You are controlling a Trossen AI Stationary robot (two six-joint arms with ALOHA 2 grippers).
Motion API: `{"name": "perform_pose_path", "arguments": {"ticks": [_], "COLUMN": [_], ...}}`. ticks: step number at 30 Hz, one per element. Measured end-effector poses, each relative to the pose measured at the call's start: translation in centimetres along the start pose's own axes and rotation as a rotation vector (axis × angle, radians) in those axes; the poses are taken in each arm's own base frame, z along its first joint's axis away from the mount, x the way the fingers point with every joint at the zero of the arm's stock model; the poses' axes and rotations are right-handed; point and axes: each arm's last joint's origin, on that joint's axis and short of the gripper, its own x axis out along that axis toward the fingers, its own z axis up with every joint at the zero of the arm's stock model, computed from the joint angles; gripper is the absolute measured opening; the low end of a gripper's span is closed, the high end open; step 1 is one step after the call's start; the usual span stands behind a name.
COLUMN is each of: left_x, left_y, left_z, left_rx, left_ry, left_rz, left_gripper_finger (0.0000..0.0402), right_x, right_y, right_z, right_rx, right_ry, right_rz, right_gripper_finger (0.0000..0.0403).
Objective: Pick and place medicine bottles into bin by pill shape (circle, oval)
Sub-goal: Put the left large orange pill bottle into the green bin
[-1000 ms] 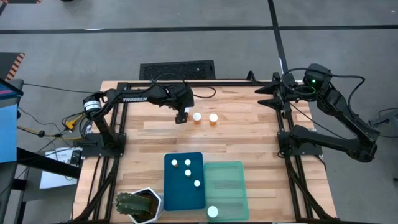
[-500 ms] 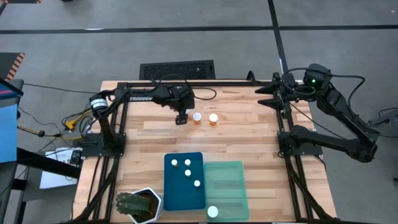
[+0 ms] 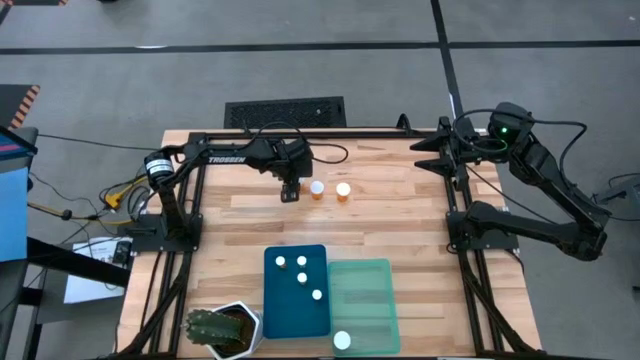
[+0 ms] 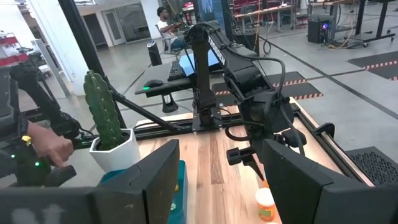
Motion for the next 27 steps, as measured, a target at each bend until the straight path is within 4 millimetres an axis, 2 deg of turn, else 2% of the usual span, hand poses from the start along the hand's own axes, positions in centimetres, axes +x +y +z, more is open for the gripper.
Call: {"name": "perform_pose_path", "arguments": {"ticks": [3,5,10,13,16,21,27], "left_x": [0.0,0.0,-0.2,-1.0,-1.8,-4.3,-9.3], "left_y": [0.0,0.0,-0.3,-0.2,-0.2,-0.2,-1.2], "left_z": [0.0,0.0,0.2,0.8,1.4,2.9,5.9], "left_rx": [-0.005,-0.005,-0.031,-0.047,-0.047,-0.073,-0.049], "left_ry": [0.004,0.002,0.013,0.012,0.017,0.018,-0.059], "left_rz": [0.01,0.009,0.017,0.015,0.011,-0.002,-0.007], "left_gripper_finger": [0.0199,0.019,0.0202,0.0221,0.022,0.02,0.0212], "right_x": [0.0,0.0,0.0,0.0,0.0,0.0,-0.1], "right_y": [0.0,0.0,0.0,0.0,0.0,0.1,0.1], "right_z": [0.0,0.0,0.0,0.0,0.0,0.0,0.0], "right_rx": [0.0,0.0,0.0,0.0,-0.001,-0.001,-0.002], "right_ry": [0.0,0.0,0.0,0.0,-0.001,-0.002,-0.002], "right_rz": [0.0,0.0,0.0,0.0,0.0,0.002,0.003], "right_gripper_finger": [0.024,0.024,0.024,0.024,0.024,0.024,0.024]}}
